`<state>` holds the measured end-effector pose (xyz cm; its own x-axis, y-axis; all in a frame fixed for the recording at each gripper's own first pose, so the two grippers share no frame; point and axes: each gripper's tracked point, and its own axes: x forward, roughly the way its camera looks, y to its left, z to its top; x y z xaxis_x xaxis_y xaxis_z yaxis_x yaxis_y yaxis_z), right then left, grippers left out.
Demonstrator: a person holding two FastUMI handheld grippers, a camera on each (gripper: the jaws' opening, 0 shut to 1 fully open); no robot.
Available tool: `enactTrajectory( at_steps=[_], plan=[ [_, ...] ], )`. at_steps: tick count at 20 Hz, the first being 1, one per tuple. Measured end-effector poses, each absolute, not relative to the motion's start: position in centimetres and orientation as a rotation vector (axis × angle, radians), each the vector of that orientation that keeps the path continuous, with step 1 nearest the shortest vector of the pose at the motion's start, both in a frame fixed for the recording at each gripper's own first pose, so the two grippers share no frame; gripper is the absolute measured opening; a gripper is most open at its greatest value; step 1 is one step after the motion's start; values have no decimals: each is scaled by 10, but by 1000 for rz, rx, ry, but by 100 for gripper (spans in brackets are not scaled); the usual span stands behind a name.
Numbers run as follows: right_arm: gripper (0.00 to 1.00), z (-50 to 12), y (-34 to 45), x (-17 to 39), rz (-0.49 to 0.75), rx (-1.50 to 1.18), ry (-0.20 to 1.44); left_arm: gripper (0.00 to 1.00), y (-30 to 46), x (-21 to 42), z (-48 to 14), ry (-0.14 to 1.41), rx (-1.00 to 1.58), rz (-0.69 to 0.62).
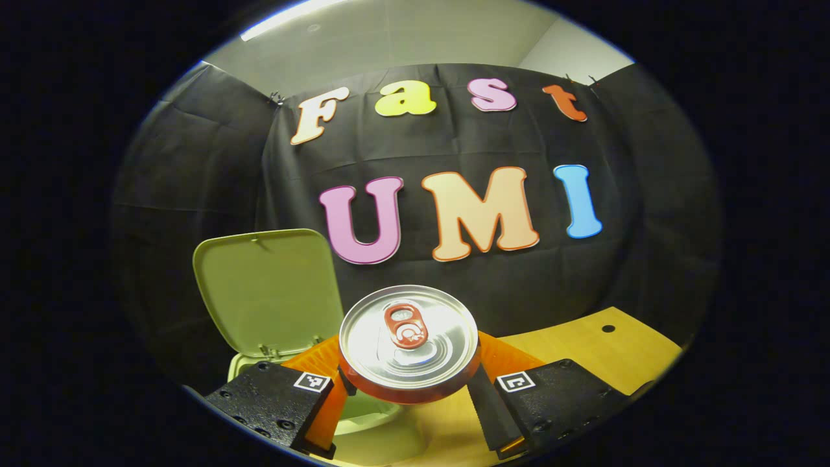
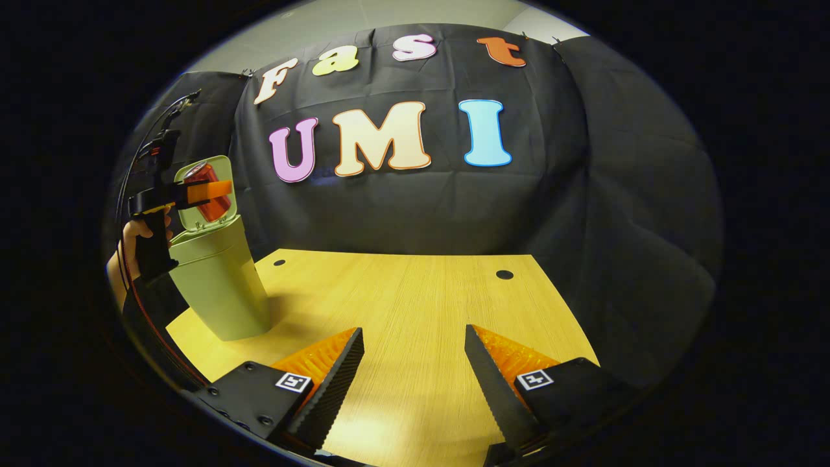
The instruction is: Press the lid of the desktop garbage bin to open it, pick up the crumpled paper on the desktop and throw it into the bin, then pick up the pop can on the desktop and drop it into the bin, and finally close the garbage bin lid.
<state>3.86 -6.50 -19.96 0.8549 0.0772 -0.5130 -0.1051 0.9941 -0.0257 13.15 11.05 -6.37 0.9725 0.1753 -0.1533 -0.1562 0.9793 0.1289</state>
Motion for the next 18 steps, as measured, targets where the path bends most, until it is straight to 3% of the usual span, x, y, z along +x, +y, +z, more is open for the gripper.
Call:
enactTrajectory(
  at_steps=[7,9,11,18],
  plan=[
    [99,-205,-57,43,101,-50,561,77,175,111,-91,216,108,322],
    [99,-202,-54,45,103,-54,554,82,189,103,-88,206,88,369],
    [99,-200,-50,46,106,-60,544,97,195,102,-69,164,82,385],
    [99,-198,-40,47,85,-55,526,99,229,127,45,-38,129,430]
  ],
)
